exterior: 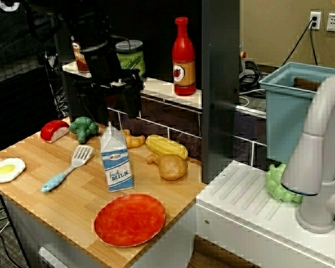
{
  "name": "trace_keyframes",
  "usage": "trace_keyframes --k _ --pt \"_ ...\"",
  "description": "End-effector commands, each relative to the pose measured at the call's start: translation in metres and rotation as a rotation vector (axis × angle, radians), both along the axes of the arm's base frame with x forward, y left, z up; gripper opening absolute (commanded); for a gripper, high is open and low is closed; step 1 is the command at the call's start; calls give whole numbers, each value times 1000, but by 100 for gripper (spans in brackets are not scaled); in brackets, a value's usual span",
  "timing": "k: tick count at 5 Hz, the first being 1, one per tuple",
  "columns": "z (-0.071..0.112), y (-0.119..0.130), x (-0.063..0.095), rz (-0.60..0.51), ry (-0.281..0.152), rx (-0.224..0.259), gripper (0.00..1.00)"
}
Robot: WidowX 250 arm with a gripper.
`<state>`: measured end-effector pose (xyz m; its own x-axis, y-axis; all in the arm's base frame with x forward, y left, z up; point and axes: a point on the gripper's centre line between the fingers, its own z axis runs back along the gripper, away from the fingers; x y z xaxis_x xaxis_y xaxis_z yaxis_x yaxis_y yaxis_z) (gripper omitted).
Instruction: Lift milk box
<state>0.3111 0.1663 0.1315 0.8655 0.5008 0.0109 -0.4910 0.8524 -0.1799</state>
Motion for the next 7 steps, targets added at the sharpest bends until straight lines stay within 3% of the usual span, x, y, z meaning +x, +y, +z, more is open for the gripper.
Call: trace_keyframes --k 1,2,5,7 --pt "17 -2 -1 138 56 -38 100" --pt "15 -2 0 127 89 -41 100" --pt "14 2 -3 104 99 -39 100" --pt "8 15 -14 60 111 -59 100"
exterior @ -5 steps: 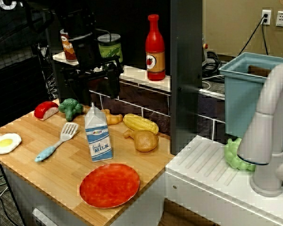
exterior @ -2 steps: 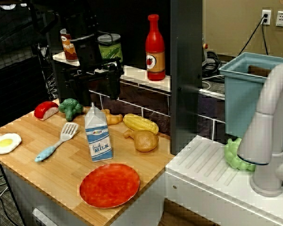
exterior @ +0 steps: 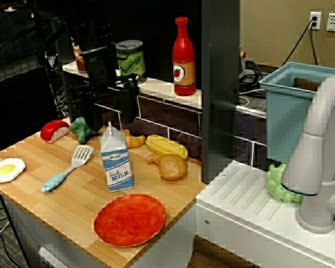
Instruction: Lift milk box
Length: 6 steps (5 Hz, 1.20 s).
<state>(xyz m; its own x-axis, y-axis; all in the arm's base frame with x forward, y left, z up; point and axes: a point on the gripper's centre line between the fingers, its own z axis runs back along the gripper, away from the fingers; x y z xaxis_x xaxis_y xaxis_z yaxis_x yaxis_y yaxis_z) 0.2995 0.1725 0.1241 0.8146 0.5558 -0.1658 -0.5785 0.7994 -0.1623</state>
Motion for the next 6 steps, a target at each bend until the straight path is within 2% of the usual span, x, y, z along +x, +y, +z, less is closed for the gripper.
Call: trace_keyframes --k 1,2,3,4,5,6 --pt "16 12 -5 -13 -52 14 100" --pt "6 19 -12 41 -79 -1 100" --pt "-17 15 -15 176 -123 -20 100" --pt "-28 4 -16 196 -172 -17 100" --pt "-34 4 -13 232 -178 -35 100" --pt "-41 7 -10 218 -161 -34 87"
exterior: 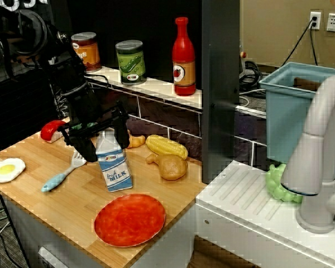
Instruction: Lift milk box
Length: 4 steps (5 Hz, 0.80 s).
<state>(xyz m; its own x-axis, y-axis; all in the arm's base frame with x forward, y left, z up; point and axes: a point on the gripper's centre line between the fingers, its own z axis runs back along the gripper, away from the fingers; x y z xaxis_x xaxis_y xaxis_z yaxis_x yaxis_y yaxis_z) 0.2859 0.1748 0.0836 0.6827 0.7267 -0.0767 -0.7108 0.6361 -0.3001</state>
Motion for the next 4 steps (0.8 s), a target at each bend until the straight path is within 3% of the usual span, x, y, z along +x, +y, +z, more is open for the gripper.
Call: trace_keyframes --k 1,3,4 --pt "0 5 4 -42 -11 10 0" --pt "23 5 5 -86 -11 -11 0" --pt "50 5 7 -133 -22 -16 0"
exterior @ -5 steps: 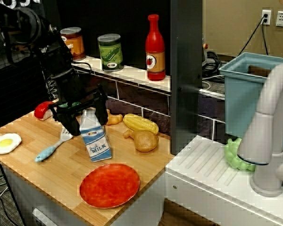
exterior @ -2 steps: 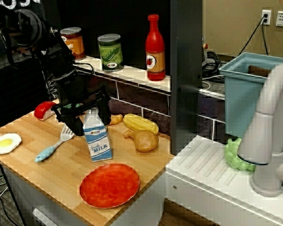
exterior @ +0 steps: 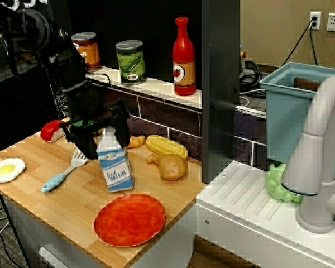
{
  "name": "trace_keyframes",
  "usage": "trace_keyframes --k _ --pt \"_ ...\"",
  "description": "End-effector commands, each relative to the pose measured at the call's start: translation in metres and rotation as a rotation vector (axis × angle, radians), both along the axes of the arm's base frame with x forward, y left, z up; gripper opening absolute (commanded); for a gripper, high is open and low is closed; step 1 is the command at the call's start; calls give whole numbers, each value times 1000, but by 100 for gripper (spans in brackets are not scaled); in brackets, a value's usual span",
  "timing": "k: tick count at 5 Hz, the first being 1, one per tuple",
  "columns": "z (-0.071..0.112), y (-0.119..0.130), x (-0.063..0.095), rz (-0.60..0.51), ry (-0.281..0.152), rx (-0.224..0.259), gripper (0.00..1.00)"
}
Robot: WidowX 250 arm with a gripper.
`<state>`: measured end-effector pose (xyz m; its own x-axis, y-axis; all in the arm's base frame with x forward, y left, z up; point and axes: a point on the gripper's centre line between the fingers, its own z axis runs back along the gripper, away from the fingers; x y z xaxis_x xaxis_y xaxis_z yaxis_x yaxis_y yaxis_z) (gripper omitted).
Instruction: Lift milk box
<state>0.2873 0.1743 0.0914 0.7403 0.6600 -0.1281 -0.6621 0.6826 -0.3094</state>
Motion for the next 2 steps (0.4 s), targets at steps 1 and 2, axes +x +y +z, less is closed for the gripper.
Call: trace_keyframes --k 1,2 --pt "83 4 12 -77 -58 -18 0" --pt "129 4 18 -105 -51 -80 0"
